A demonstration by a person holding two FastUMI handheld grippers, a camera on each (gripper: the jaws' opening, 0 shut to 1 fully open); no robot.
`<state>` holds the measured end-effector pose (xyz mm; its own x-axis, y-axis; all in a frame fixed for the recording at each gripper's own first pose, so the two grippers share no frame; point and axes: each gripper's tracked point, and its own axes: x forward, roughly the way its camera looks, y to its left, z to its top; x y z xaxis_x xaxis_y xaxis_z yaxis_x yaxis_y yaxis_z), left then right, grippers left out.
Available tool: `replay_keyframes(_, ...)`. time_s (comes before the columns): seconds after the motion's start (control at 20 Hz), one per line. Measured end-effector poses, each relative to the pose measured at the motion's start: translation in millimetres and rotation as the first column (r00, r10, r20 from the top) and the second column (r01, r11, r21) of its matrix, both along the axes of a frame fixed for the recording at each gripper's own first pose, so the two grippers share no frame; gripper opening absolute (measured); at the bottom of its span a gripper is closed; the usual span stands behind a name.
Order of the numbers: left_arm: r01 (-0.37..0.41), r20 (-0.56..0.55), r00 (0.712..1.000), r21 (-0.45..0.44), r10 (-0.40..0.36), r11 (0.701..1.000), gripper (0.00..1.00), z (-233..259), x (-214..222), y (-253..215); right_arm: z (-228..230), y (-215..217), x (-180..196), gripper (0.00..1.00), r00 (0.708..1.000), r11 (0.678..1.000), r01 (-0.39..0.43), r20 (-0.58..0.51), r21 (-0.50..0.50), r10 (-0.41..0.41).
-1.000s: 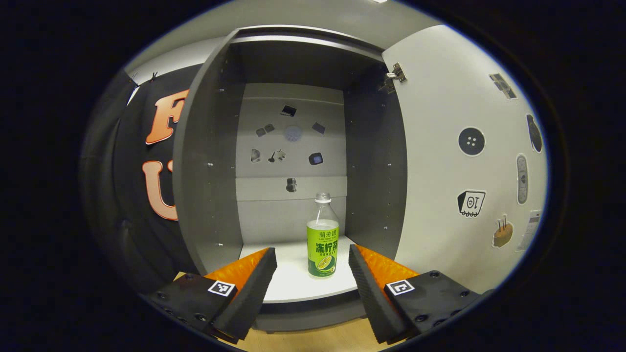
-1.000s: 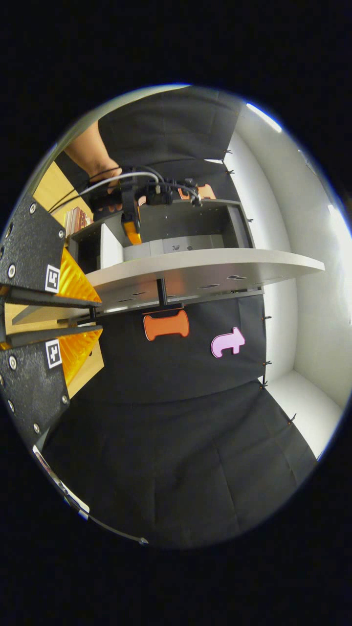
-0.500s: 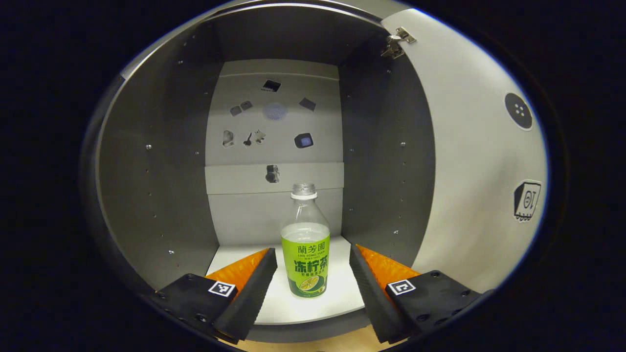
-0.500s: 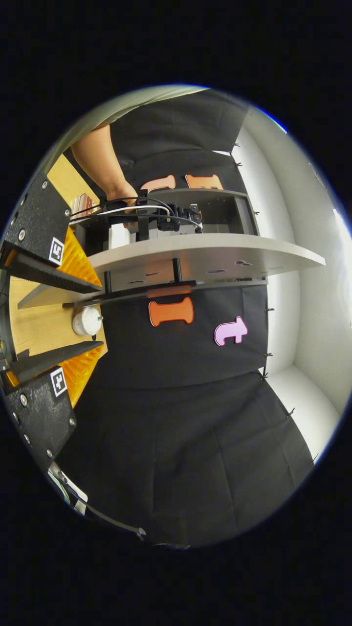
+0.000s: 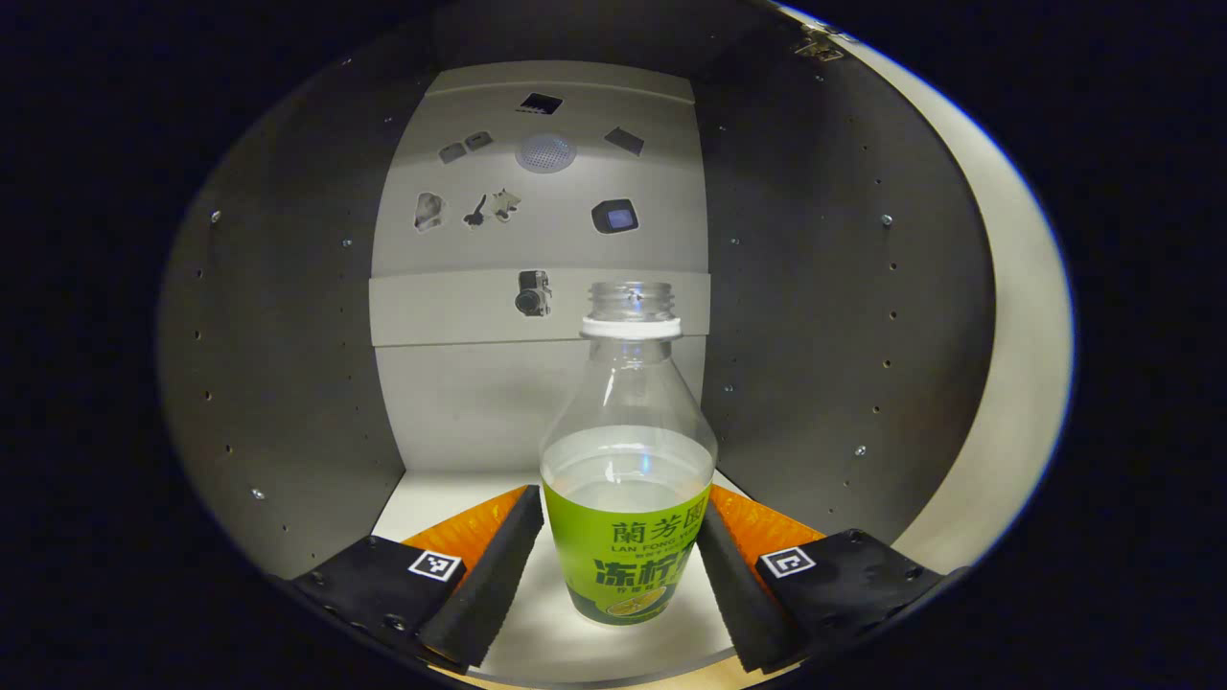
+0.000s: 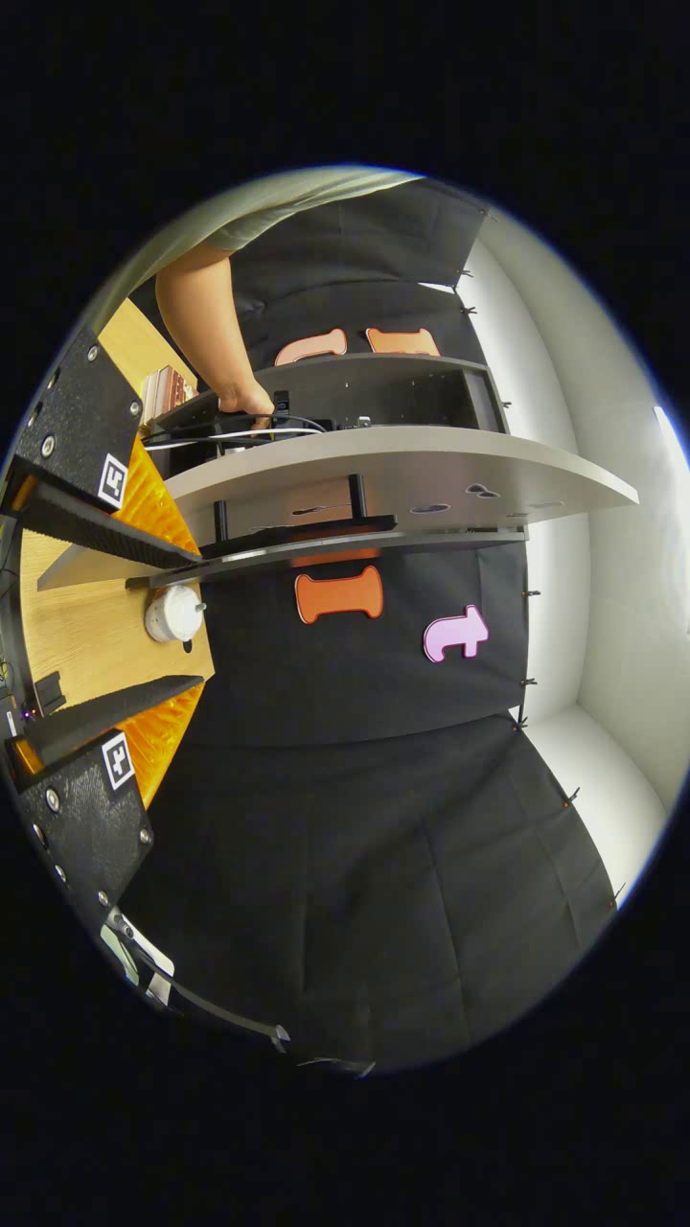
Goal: Open the cabinet door with the right hand, grasp the bottle in the cabinet with the left hand and place it on the coaster, then close the cabinet door with the right hand.
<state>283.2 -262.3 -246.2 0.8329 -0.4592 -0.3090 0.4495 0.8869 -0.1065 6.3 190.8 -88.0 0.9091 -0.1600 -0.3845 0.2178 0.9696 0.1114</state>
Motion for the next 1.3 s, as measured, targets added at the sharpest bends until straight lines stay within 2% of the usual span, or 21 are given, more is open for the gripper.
replay_keyframes(0.05,0.001,0.003,1.0,-0.002,-0.001,1.0,0.98,1.7,3.3,0.1,-2.4,0.7,0.1,0.7,1.0,1.0,0.002,-0.001,0.013,-0.002)
replay_keyframes(0.1,-0.001,0.01,1.0,0.008,0.001,1.0,0.86,2.1,4.9,2.0,-6.1,0.8,1.5,0.7,1.0,1.0,0.005,-0.003,0.025,-0.005)
replay_keyframes(0.35,-0.018,0.051,0.999,0.048,0.016,0.999,0.79,12.4,-1.8,14.2,-12.7,0.0,12.2,0.7,0.999,0.994,0.007,0.034,0.113,-0.01)
replay_keyframes(0.45,-0.036,0.083,0.996,0.055,0.031,0.998,0.79,22.0,-11.9,26.3,-19.1,4.4,14.7,0.72,0.999,0.988,-0.008,0.04,0.153,0.002)
replay_keyframes(0.8,-0.117,0.113,0.987,0.018,0.114,0.993,0.79,45.7,-65.0,86.5,-34.6,8.1,25.0,0.74,0.994,0.978,-0.105,0.043,0.179,0.098)
replay_keyframes(0.85,-0.136,0.129,0.983,0.009,0.134,0.991,0.79,50.0,-72.1,97.8,-35.7,9.1,26.3,0.65,0.993,0.976,-0.119,0.043,0.181,0.113)
replay_keyframes(0.9,-0.158,0.15,0.976,0.01,0.155,0.987,0.79,54.0,-78.9,109.7,-34.8,8.6,25.0,0.65,0.991,0.974,-0.129,0.05,0.188,0.122)
replay_keyframes(0.95,-0.182,0.162,0.971,0.018,0.176,0.983,0.77,55.5,-85.6,122.6,-34.5,9.5,24.6,0.75,0.99,0.969,-0.141,0.058,0.201,0.132)
replay_keyframes(1.1,-0.225,0.181,0.959,0.032,0.216,0.974,0.79,56.5,-110.2,156.6,-35.4,8.6,26.1,0.76,0.987,0.96,-0.157,0.067,0.231,0.145)
replay_keyframes(1.15,-0.236,0.184,0.957,0.035,0.226,0.971,0.77,56.8,-116.3,168.0,-37.0,8.7,27.3,0.76,0.987,0.96,-0.159,0.06,0.233,0.149)
replay_keyframes(1.3,-0.252,0.195,0.95,0.022,0.244,0.967,0.81,58.7,-133.5,200.1,-31.8,12.6,25.2,0.76,0.989,0.966,-0.144,0.053,0.214,0.135)
